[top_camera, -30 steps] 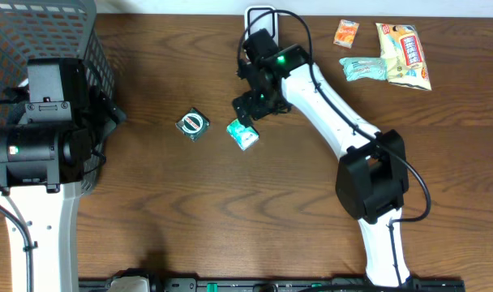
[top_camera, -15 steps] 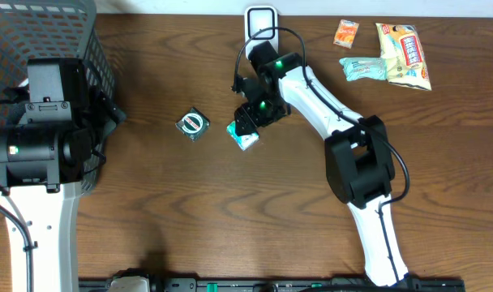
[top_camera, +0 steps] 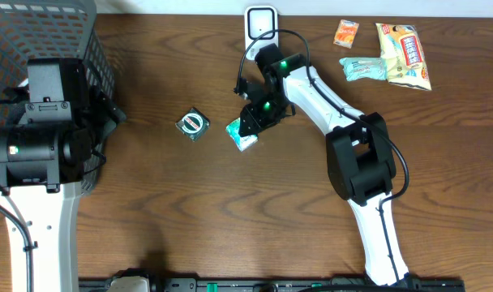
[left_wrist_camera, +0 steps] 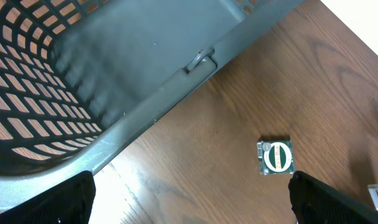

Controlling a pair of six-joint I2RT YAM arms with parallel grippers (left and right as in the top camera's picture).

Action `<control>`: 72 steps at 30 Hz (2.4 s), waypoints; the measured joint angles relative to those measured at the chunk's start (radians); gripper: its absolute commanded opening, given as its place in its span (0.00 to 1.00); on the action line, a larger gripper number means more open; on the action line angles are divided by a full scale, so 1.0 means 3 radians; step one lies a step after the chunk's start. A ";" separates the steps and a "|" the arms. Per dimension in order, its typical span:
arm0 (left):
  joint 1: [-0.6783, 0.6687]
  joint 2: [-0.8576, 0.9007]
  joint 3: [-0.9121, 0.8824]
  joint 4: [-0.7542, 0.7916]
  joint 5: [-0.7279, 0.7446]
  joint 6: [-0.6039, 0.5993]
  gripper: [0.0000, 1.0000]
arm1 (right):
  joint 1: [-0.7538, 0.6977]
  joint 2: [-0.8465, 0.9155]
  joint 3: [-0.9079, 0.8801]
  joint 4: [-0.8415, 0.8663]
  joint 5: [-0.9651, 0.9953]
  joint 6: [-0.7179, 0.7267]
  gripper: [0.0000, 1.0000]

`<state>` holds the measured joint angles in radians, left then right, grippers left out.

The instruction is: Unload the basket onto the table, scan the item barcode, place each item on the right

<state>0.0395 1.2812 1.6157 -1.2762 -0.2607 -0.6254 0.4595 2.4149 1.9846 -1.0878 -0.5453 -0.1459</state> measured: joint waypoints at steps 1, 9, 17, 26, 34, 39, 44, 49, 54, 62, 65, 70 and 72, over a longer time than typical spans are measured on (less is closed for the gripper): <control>0.0000 0.0000 0.0000 -0.0001 0.0000 0.0000 0.98 | 0.0000 0.0000 -0.0033 0.0020 0.0004 0.0000 0.42; 0.0000 0.0000 0.0000 -0.0001 0.0000 0.0000 0.98 | 0.0000 -0.0011 -0.0234 0.0196 -0.0098 0.0050 0.08; 0.0000 0.0000 0.0000 0.0000 0.0000 0.0000 0.98 | -0.0023 -0.0011 -0.0225 0.0128 -0.0197 0.0184 0.01; 0.0000 0.0000 0.0000 0.0000 0.0000 0.0000 0.97 | -0.0085 0.0000 -0.0225 0.0102 -0.0755 0.0163 0.01; 0.0000 0.0000 0.0000 0.0000 0.0000 0.0000 0.98 | -0.0364 0.0000 -0.0225 0.0102 -0.1467 0.0018 0.01; 0.0000 0.0000 0.0000 0.0000 0.0000 0.0000 0.98 | -0.0593 0.0000 -0.0225 0.0102 -0.2057 -0.0170 0.01; 0.0000 0.0000 0.0000 0.0000 0.0000 0.0000 0.98 | -0.0810 -0.0001 -0.0225 0.0102 -0.2499 -0.0298 0.01; 0.0000 0.0000 0.0000 0.0000 0.0000 0.0000 0.97 | -0.0985 -0.0001 -0.0225 0.0128 -0.2964 -0.0409 0.01; 0.0000 0.0000 0.0000 0.0000 0.0000 0.0000 0.98 | -0.1115 -0.0001 -0.0225 0.0123 -0.3189 -0.0460 0.01; 0.0000 0.0000 0.0000 0.0000 0.0000 0.0000 0.97 | -0.1275 -0.0003 -0.0225 0.0181 -0.3258 -0.0464 0.01; 0.0000 0.0000 0.0000 0.0000 0.0000 0.0000 0.98 | -0.1347 -0.0003 -0.0225 0.0187 -0.3269 -0.0464 0.01; 0.0000 0.0000 0.0000 0.0000 0.0000 0.0000 0.98 | -0.1389 -0.0003 -0.0225 0.0191 -0.3272 -0.0463 0.01; 0.0000 0.0000 0.0000 0.0000 0.0000 0.0000 0.98 | -0.1387 -0.0003 -0.0225 0.0188 -0.3272 -0.0464 0.01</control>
<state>0.0395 1.2812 1.6157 -1.2762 -0.2607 -0.6254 0.0433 2.4142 1.9171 -1.0313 -1.5269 -0.2852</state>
